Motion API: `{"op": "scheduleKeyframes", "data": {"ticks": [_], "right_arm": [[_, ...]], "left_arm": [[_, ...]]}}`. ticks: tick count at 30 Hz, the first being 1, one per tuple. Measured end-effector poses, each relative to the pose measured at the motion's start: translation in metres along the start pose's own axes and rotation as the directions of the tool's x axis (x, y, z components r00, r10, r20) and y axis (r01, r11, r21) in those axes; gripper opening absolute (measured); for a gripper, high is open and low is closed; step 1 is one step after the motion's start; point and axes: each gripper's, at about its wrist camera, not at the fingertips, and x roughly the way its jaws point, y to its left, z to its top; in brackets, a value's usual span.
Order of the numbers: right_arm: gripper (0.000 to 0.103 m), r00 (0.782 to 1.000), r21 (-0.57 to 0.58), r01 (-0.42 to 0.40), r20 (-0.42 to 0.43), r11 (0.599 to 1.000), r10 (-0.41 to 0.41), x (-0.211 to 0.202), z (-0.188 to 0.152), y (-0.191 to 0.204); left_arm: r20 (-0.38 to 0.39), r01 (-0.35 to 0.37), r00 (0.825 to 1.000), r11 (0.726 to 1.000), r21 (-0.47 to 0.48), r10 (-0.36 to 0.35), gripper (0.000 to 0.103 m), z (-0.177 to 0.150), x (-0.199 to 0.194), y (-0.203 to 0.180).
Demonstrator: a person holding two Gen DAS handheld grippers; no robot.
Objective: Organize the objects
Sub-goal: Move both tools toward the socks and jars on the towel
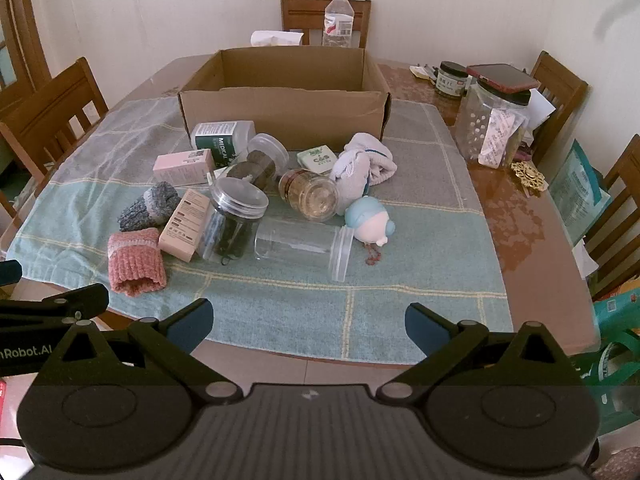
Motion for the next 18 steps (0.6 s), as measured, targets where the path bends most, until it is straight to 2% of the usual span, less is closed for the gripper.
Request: {"op": "scheduleKeyframes", "data": {"ticks": [18], "right_arm": [[0.103,1.000,0.001,-0.018,0.004,1.000,0.018,-0.0053,0.0006,-0.0078]], "left_arm": [[0.009,0.004,1.000,0.999,0.042,-0.004,0.103,0.0011,-0.0028,-0.0071]]}}
